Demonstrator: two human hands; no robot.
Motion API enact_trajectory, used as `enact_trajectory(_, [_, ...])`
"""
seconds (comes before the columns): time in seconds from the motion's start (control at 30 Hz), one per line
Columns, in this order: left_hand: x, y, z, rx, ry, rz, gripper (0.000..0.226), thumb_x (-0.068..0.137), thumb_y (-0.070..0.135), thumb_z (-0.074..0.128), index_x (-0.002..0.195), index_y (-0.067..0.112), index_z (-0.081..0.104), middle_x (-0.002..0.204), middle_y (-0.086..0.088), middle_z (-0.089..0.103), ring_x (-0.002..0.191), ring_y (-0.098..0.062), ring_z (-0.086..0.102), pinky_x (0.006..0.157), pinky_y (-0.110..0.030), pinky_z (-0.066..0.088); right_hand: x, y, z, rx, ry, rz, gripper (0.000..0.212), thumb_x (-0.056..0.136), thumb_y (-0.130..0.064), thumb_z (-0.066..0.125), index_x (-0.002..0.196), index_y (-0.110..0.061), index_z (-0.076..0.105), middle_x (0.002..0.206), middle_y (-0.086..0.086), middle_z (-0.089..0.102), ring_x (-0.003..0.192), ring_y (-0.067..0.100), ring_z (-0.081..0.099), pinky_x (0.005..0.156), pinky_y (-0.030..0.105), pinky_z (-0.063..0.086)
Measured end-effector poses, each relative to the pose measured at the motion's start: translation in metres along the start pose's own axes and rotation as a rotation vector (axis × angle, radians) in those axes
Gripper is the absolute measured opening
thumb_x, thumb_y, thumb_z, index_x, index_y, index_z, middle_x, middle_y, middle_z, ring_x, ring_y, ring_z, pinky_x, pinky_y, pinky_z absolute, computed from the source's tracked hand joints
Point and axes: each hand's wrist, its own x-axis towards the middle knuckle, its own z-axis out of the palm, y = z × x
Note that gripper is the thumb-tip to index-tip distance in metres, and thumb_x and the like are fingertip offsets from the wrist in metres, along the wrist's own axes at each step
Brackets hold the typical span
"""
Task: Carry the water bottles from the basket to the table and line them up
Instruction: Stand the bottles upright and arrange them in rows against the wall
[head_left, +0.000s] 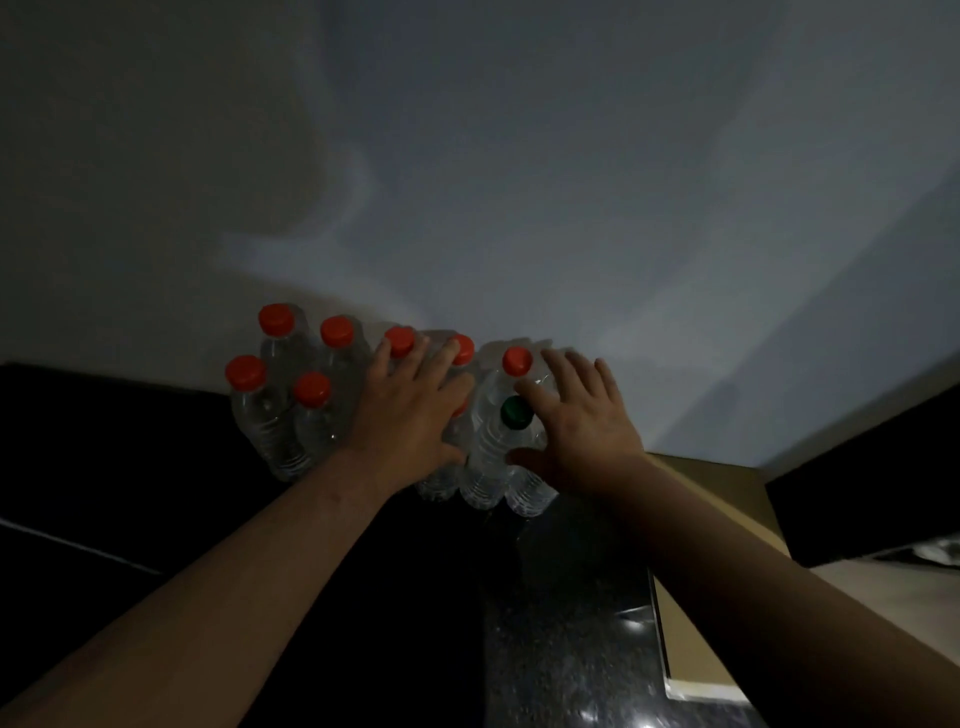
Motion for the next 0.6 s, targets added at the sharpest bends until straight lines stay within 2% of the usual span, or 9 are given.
enact_trajectory(0.1, [0.001,-0.001,0.001,0.017,-0.007,-0.001,0.096,0.060,0.066,0.076,0.140,0.024,0.043,0.161,-0.007,0.022,0.148,-0.034,0.018,0.116,-0.060,0.013,0.008,0.003,-0.004,0.044,-0.080,0.021,0.110,0.074,-0.074,0.059,0.153,-0.034,-0.005,0.164,0.007,-0.008,0.149,0.034,-0.007,0.121,0.053,0.002])
enact_trajectory(0.27, [0.002,-0.004,-0.001,-0.029,-0.018,0.003,0.096,0.060,0.063,0.078,0.140,0.024,0.042,0.163,-0.006,0.017,0.150,-0.031,0.014,0.118,-0.057,0.010,0.012,-0.001,0.001,0.079,-0.091,0.041,0.110,0.073,-0.075,0.060,0.152,-0.036,-0.007,0.164,0.000,-0.001,0.149,0.034,-0.006,0.120,0.051,0.010])
enact_trajectory(0.33, [-0.001,-0.003,-0.005,-0.069,-0.034,0.020,0.101,0.064,0.065,0.075,0.147,0.026,0.032,0.164,-0.004,0.010,0.151,-0.030,0.004,0.119,-0.055,0.004,0.011,0.001,0.000,0.085,-0.094,0.038,0.111,0.071,-0.075,0.060,0.152,-0.036,-0.006,0.164,0.000,0.003,0.149,0.034,-0.005,0.121,0.052,0.011])
enact_trajectory(0.4, [-0.007,-0.005,-0.014,-0.165,-0.034,0.022,0.104,0.071,0.067,0.067,0.153,0.028,0.016,0.165,-0.001,0.004,0.151,-0.025,-0.007,0.122,-0.049,-0.002,0.010,0.000,-0.005,0.074,-0.126,0.039,0.109,0.073,-0.079,0.054,0.152,-0.035,-0.007,0.164,0.005,0.000,0.149,0.036,-0.008,0.121,0.054,0.005])
enact_trajectory(0.43, [-0.014,-0.010,-0.020,-0.236,0.010,0.006,0.102,0.074,0.067,0.064,0.153,0.028,0.014,0.164,0.000,0.009,0.151,-0.024,-0.003,0.122,-0.047,0.001,0.010,-0.003,-0.007,0.060,-0.128,0.043,0.105,0.074,-0.082,0.046,0.152,-0.034,-0.006,0.164,0.009,-0.002,0.149,0.036,-0.009,0.120,0.055,0.000])
enact_trajectory(0.47, [-0.022,-0.017,-0.027,-0.324,0.104,-0.021,0.095,0.074,0.063,0.065,0.151,0.028,0.021,0.161,-0.001,0.022,0.150,-0.024,0.009,0.123,-0.045,0.010,0.010,-0.008,-0.010,0.054,-0.096,0.039,0.100,0.077,-0.083,0.040,0.152,-0.032,-0.003,0.163,0.012,-0.002,0.149,0.037,-0.008,0.120,0.055,-0.003])
enact_trajectory(0.53, [-0.048,-0.037,-0.032,-0.549,0.403,-0.144,0.070,0.073,0.047,0.071,0.135,0.027,0.044,0.136,0.001,0.050,0.128,-0.016,0.043,0.112,-0.027,0.032,0.015,-0.029,-0.018,0.082,0.036,-0.021,0.088,0.083,-0.077,0.035,0.152,-0.027,0.013,0.162,0.015,0.009,0.150,0.036,0.002,0.119,0.054,-0.004])
enact_trajectory(0.57, [-0.063,-0.050,-0.027,-0.663,0.555,-0.291,0.060,0.073,0.037,0.074,0.127,0.027,0.048,0.124,0.003,0.054,0.114,-0.009,0.048,0.103,-0.015,0.035,0.020,-0.043,-0.022,0.112,0.094,-0.074,0.081,0.086,-0.071,0.037,0.150,-0.025,0.022,0.160,0.015,0.018,0.149,0.035,0.009,0.120,0.054,-0.001])
enact_trajectory(0.6, [-0.078,-0.064,-0.018,-0.795,0.681,-0.481,0.061,0.073,0.027,0.077,0.126,0.027,0.047,0.121,0.001,0.053,0.110,-0.007,0.049,0.099,-0.011,0.035,0.027,-0.058,-0.025,0.142,0.140,-0.134,0.076,0.087,-0.066,0.042,0.148,-0.022,0.029,0.158,0.015,0.026,0.148,0.034,0.017,0.120,0.054,0.003])
